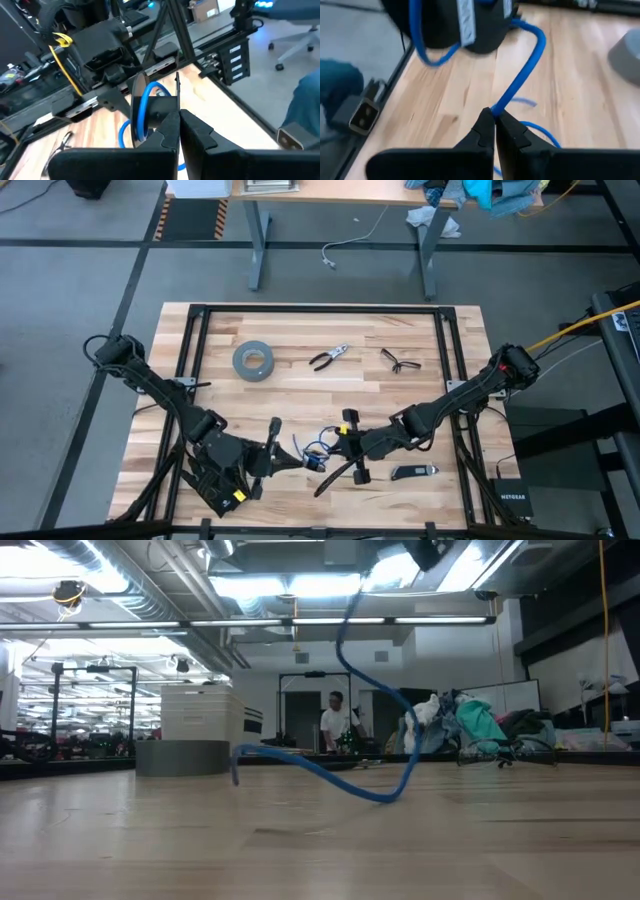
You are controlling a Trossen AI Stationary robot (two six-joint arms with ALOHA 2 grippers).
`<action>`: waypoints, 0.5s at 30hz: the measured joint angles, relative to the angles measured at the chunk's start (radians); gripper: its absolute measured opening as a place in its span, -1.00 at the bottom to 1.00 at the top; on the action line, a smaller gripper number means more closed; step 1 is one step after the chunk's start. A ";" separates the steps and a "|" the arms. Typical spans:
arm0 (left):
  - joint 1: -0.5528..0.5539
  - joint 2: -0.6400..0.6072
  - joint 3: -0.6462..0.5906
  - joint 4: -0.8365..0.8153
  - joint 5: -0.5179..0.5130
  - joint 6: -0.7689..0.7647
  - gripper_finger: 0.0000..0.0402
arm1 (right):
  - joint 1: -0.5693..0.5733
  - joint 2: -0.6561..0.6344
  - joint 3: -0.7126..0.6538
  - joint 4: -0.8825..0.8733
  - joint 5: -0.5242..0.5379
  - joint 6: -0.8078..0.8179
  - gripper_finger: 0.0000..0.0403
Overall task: Coil cords
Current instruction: Uncoil the blue wire cable from the black spool
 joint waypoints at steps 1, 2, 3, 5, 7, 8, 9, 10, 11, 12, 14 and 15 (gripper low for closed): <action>0.000 0.000 0.000 -0.020 -0.006 -0.013 -1.00 | 0.000 0.000 0.000 -0.021 -0.008 0.007 -0.98; 0.000 0.000 0.000 -0.043 -0.016 -0.024 -1.00 | 0.000 0.000 0.000 -0.038 -0.018 0.012 -0.98; 0.002 0.000 0.000 -0.070 -0.026 -0.042 -1.00 | 0.000 -0.002 0.000 -0.050 -0.025 0.015 -0.98; 0.010 0.000 0.000 -0.123 -0.037 -0.079 -1.00 | 0.000 -0.004 0.000 -0.068 -0.056 0.023 -0.98; 0.016 0.000 0.000 -0.161 -0.042 -0.118 -1.00 | 0.000 -0.006 0.000 -0.082 -0.086 0.025 -0.99; 0.020 0.000 0.000 -0.176 -0.045 -0.126 -1.00 | 0.000 -0.007 0.000 -0.087 -0.097 0.026 -0.99; 0.023 0.000 0.000 -0.180 -0.045 -0.133 -1.00 | 0.000 -0.008 0.000 -0.093 -0.106 0.029 -0.99; 0.025 0.000 0.000 -0.184 -0.045 -0.142 -1.00 | 0.000 -0.008 0.000 -0.102 -0.113 0.031 -0.99; 0.025 0.000 0.000 -0.188 -0.045 -0.145 -1.00 | 0.000 -0.009 0.000 -0.118 -0.114 0.035 -0.99; 0.025 0.000 0.000 -0.189 -0.045 -0.146 -1.00 | 0.000 -0.011 0.000 -0.136 -0.115 0.041 -0.99; 0.025 -0.001 0.000 -0.193 -0.045 -0.146 -1.00 | 0.000 -0.012 0.000 -0.165 -0.115 0.053 -0.99; 0.024 -0.001 0.000 -0.197 -0.045 -0.150 -1.00 | 0.001 -0.013 0.000 -0.176 -0.118 0.054 -0.99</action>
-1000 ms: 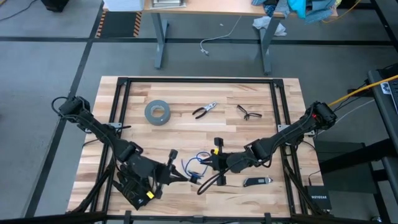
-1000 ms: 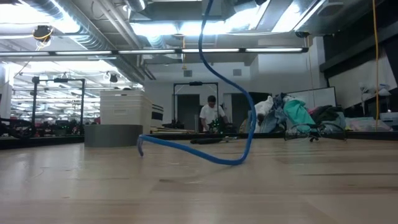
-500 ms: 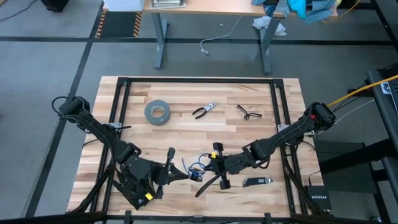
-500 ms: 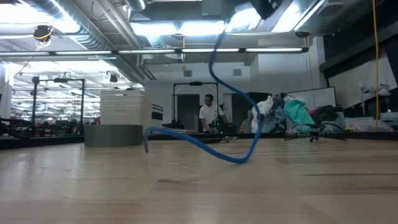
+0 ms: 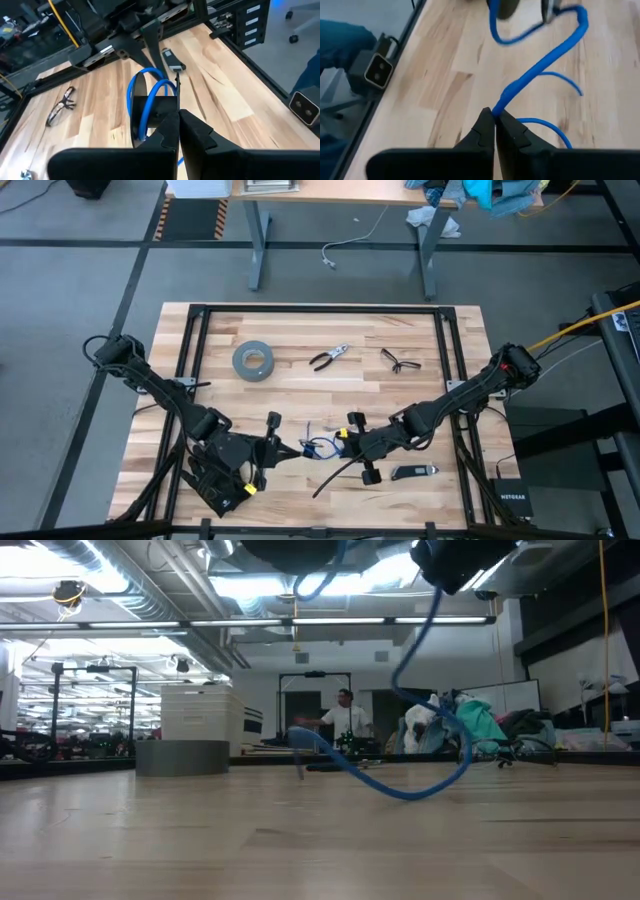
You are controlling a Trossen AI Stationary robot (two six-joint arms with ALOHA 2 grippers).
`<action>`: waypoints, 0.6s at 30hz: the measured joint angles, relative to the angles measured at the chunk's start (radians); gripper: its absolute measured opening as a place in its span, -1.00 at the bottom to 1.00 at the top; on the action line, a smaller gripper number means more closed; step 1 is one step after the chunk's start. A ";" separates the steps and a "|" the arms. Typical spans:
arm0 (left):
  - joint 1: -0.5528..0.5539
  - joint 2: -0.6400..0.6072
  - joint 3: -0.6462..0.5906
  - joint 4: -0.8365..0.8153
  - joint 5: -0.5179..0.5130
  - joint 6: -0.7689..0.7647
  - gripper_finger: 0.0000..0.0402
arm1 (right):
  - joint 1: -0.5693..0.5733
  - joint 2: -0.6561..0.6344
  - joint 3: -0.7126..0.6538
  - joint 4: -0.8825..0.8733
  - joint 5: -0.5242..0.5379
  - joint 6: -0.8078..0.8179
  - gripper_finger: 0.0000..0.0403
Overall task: Coil cords
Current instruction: Uncoil the blue wire cable from the black spool
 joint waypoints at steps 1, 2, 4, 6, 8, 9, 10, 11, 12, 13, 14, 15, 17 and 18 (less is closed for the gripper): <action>0.000 0.000 0.000 -0.011 0.000 -0.006 -1.00 | 0.005 0.000 0.000 -0.010 -0.010 0.001 -0.99; 0.000 0.000 0.000 -0.027 0.000 -0.021 -1.00 | 0.010 0.000 0.000 -0.016 -0.017 0.001 -0.99; 0.003 0.000 0.000 -0.063 0.000 -0.046 -1.00 | 0.014 0.000 0.000 -0.015 -0.026 0.001 -0.99; 0.007 0.000 0.000 -0.092 0.000 -0.071 -1.00 | 0.027 -0.008 0.000 -0.018 -0.039 0.003 -0.99; 0.011 0.000 0.000 -0.112 0.000 -0.092 -1.00 | 0.034 -0.022 0.000 -0.019 -0.039 0.004 -0.99; 0.011 0.000 0.000 -0.119 0.000 -0.101 -1.00 | 0.037 -0.032 0.000 -0.021 -0.039 0.004 -0.99; 0.013 0.000 0.000 -0.125 -0.001 -0.104 -1.00 | 0.042 -0.045 0.000 -0.023 -0.038 0.005 -0.99; 0.013 0.000 0.000 -0.126 -0.004 -0.104 -1.00 | 0.048 -0.059 0.000 -0.022 -0.036 0.005 -0.99; 0.013 0.000 0.000 -0.126 -0.005 -0.104 -1.00 | 0.054 -0.073 0.000 -0.021 -0.030 0.005 -0.99; 0.013 0.000 0.000 -0.127 -0.008 -0.104 -1.00 | 0.060 -0.087 0.000 -0.021 -0.029 0.005 -0.99; 0.013 0.000 0.000 -0.127 -0.012 -0.104 -1.00 | 0.067 -0.101 0.000 -0.022 -0.028 0.005 -0.99; 0.013 0.000 0.000 -0.128 -0.014 -0.104 -1.00 | 0.076 -0.115 0.000 -0.021 -0.016 0.005 -0.99; 0.013 0.000 0.000 -0.128 -0.014 -0.104 -1.00 | 0.094 -0.141 0.000 -0.019 0.020 0.004 -0.99; 0.013 0.000 0.000 -0.128 -0.015 -0.105 -1.00 | 0.100 -0.152 0.000 -0.013 0.033 0.002 -0.99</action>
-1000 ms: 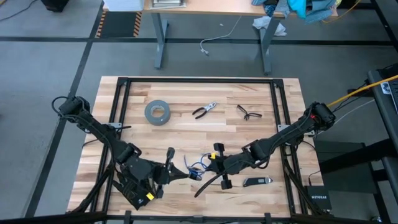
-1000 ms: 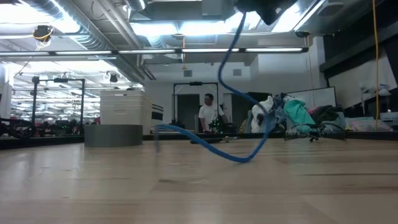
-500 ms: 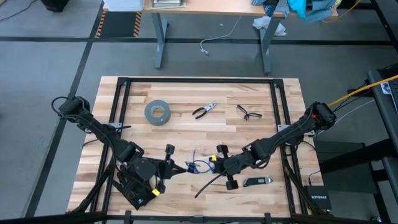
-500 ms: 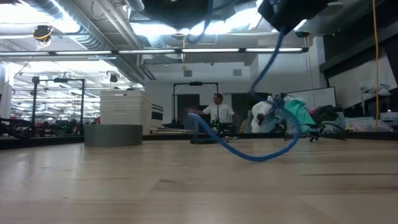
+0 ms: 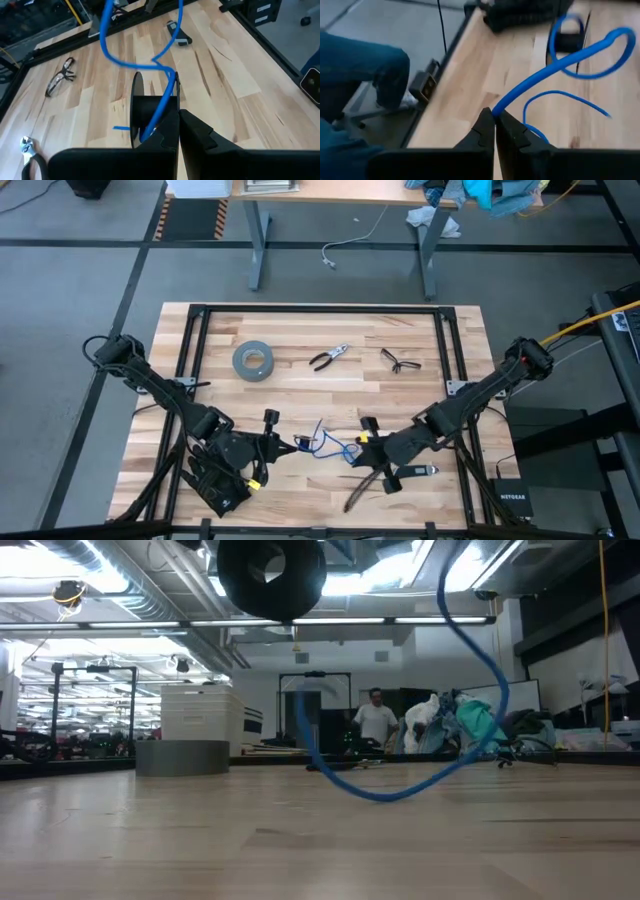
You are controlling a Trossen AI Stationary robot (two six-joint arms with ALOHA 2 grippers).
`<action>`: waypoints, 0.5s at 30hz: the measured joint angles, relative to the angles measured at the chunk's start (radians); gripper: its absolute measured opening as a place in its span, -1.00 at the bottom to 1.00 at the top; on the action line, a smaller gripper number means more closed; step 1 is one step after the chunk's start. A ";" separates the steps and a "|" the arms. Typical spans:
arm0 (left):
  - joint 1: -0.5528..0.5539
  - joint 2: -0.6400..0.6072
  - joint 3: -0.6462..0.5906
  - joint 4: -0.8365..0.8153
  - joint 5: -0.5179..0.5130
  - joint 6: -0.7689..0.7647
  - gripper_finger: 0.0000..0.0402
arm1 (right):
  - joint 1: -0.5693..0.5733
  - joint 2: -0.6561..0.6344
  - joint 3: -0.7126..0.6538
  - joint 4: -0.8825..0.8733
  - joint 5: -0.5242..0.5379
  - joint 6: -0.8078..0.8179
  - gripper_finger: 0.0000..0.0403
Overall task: Coil cords
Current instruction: Uncoil the blue wire cable from the black spool
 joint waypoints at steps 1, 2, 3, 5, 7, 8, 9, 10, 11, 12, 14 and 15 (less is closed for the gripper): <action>0.001 0.000 0.000 0.000 0.000 -0.003 -1.00 | 0.006 -0.009 0.000 0.004 0.011 -0.005 -0.99; 0.003 0.000 0.000 0.000 0.001 -0.005 -1.00 | 0.012 -0.015 0.000 0.005 0.020 -0.008 -0.99; 0.005 0.000 0.000 0.003 0.001 -0.007 -1.00 | 0.013 -0.020 0.000 0.012 0.028 -0.013 -0.99; 0.005 0.000 0.000 0.015 0.010 -0.007 -1.00 | 0.013 -0.027 0.000 0.033 0.041 -0.033 -0.99; 0.006 0.000 0.000 0.037 0.029 0.000 -1.00 | 0.009 -0.029 0.011 0.035 0.051 -0.050 -0.99; 0.007 0.000 0.000 0.053 0.044 0.005 -1.00 | 0.009 -0.028 0.018 0.040 0.060 -0.063 -0.99; 0.010 0.000 0.000 0.074 0.061 0.013 -1.00 | 0.009 -0.028 0.025 0.047 0.068 -0.083 -0.99; 0.011 0.000 0.000 0.095 0.080 0.023 -1.00 | 0.009 -0.028 0.032 0.058 0.070 -0.097 -0.99; 0.011 0.000 0.000 0.113 0.093 0.030 -1.00 | 0.009 -0.028 0.039 0.072 0.077 -0.116 -0.99; 0.011 0.001 0.000 0.129 0.104 0.037 -1.00 | 0.009 -0.028 0.047 0.076 0.084 -0.133 -0.99; 0.011 0.005 0.001 0.151 0.127 0.053 -1.00 | 0.009 -0.028 0.071 0.069 0.109 -0.151 -0.99; 0.011 0.006 0.001 0.150 0.139 0.053 -1.00 | 0.010 -0.028 0.083 0.071 0.118 -0.164 -0.99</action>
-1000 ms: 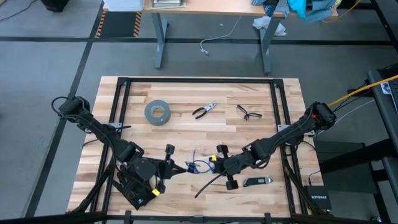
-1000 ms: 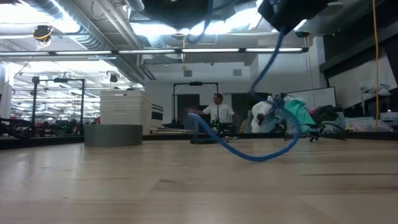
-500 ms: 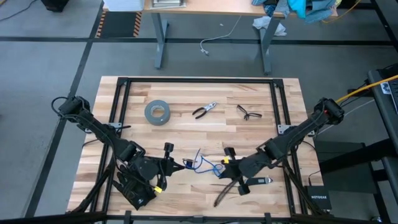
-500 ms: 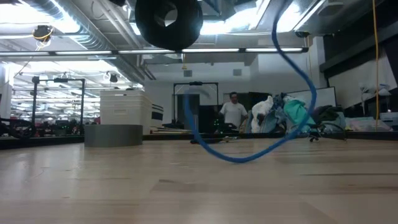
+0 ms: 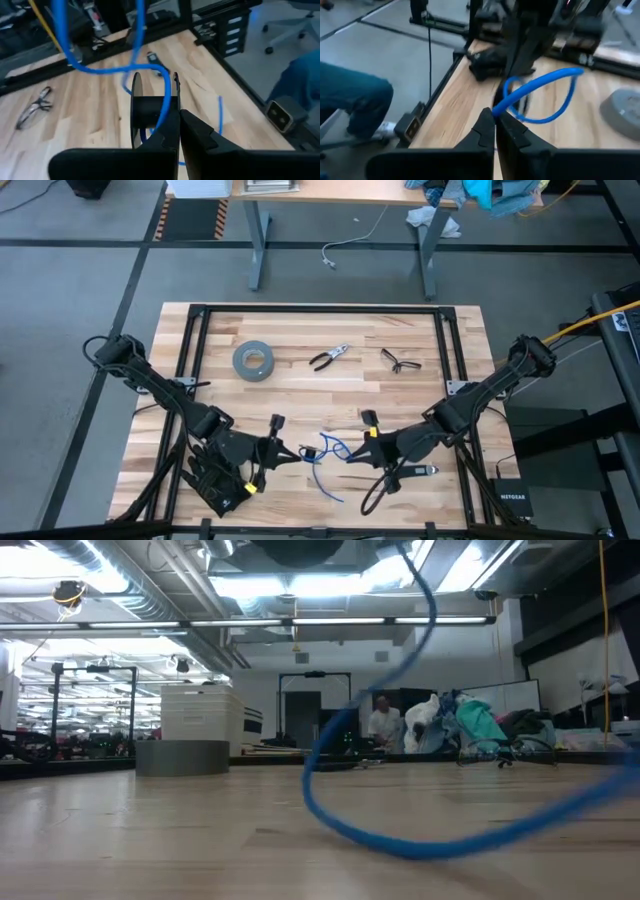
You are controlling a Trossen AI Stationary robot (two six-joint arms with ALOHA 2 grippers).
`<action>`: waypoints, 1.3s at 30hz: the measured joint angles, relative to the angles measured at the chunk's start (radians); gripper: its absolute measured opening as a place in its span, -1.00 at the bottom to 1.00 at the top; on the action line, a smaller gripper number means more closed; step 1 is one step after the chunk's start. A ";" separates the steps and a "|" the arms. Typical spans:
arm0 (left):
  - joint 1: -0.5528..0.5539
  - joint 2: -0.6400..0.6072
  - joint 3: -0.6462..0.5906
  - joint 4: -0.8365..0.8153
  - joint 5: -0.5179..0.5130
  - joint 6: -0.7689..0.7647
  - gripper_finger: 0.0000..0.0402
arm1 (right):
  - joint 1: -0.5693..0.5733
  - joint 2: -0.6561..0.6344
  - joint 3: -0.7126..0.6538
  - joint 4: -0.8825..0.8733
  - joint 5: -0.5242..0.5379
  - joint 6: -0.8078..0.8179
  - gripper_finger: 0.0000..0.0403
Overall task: Coil cords
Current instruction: Uncoil the blue wire cable from the black spool
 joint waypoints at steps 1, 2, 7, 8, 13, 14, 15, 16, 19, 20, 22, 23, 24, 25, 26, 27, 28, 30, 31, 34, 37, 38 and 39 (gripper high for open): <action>0.001 0.003 0.000 0.000 0.004 -0.004 -1.00 | 0.000 0.000 0.009 0.003 0.006 -0.007 -0.99; 0.002 0.006 0.000 0.001 0.005 -0.007 -1.00 | 0.000 0.000 0.017 0.004 0.011 -0.015 -0.99; 0.011 0.032 0.000 0.004 0.019 -0.030 -1.00 | 0.000 0.000 0.039 0.004 0.036 -0.053 -0.99; 0.013 0.038 0.000 0.004 0.028 -0.030 -1.00 | 0.000 0.000 0.042 0.005 0.045 -0.058 -0.99; 0.022 0.069 0.000 0.098 0.091 0.004 -1.00 | -0.001 0.000 0.044 0.012 0.111 -0.107 -0.99; 0.023 0.074 0.000 0.122 0.107 0.017 -1.00 | -0.003 0.000 0.044 0.016 0.131 -0.113 -0.99; 0.025 0.079 0.000 0.151 0.118 0.029 -1.00 | -0.008 0.002 0.044 0.017 0.148 -0.121 -0.99; 0.026 0.080 0.000 0.170 0.133 0.043 -1.00 | -0.014 0.006 0.044 0.027 0.160 -0.124 -0.99; 0.028 0.080 0.000 0.219 0.174 0.067 -1.00 | -0.034 0.018 0.045 0.055 0.169 -0.125 -0.99; 0.030 0.080 0.000 0.236 0.184 0.079 -1.00 | -0.045 0.025 0.045 0.074 0.168 -0.126 -0.99; 0.031 0.080 0.000 0.254 0.204 0.099 -1.00 | -0.059 0.040 0.045 0.081 0.167 -0.127 -0.99; 0.031 0.080 0.000 0.272 0.220 0.111 -1.00 | -0.072 0.048 0.045 0.084 0.158 -0.127 -0.99; 0.032 0.080 0.000 0.286 0.235 0.124 -1.00 | -0.083 0.060 0.045 0.086 0.146 -0.128 -0.99; 0.033 0.080 0.000 0.298 0.243 0.138 -1.00 | -0.094 0.068 0.045 0.087 0.132 -0.127 -0.99; 0.033 0.080 0.000 0.311 0.249 0.152 -1.00 | -0.106 0.077 0.045 0.086 0.120 -0.127 -0.99; 0.032 0.080 0.000 0.322 0.261 0.168 -1.00 | -0.116 0.087 0.045 0.087 0.107 -0.126 -0.99; 0.032 0.080 0.000 0.340 0.281 0.190 -1.00 | -0.127 0.096 0.045 0.087 0.093 -0.126 -0.99; 0.032 0.080 0.000 0.375 0.313 0.219 -1.00 | -0.148 0.112 0.045 0.084 0.062 -0.125 -0.99; 0.032 0.080 0.000 0.393 0.324 0.238 -1.00 | -0.157 0.119 0.045 0.078 0.049 -0.124 -0.99; 0.035 0.074 0.000 0.414 0.371 0.275 -1.00 | -0.182 0.138 0.045 0.074 0.021 -0.124 -0.99; 0.040 0.070 0.000 0.464 0.410 0.313 -1.00 | -0.207 0.154 0.045 0.057 -0.017 -0.123 -0.99; 0.041 0.068 0.000 0.472 0.411 0.328 -1.00 | -0.213 0.158 0.045 0.046 -0.034 -0.120 -0.98; 0.046 0.066 0.000 0.476 0.412 0.343 -1.00 | -0.219 0.161 0.045 0.030 -0.057 -0.108 -0.97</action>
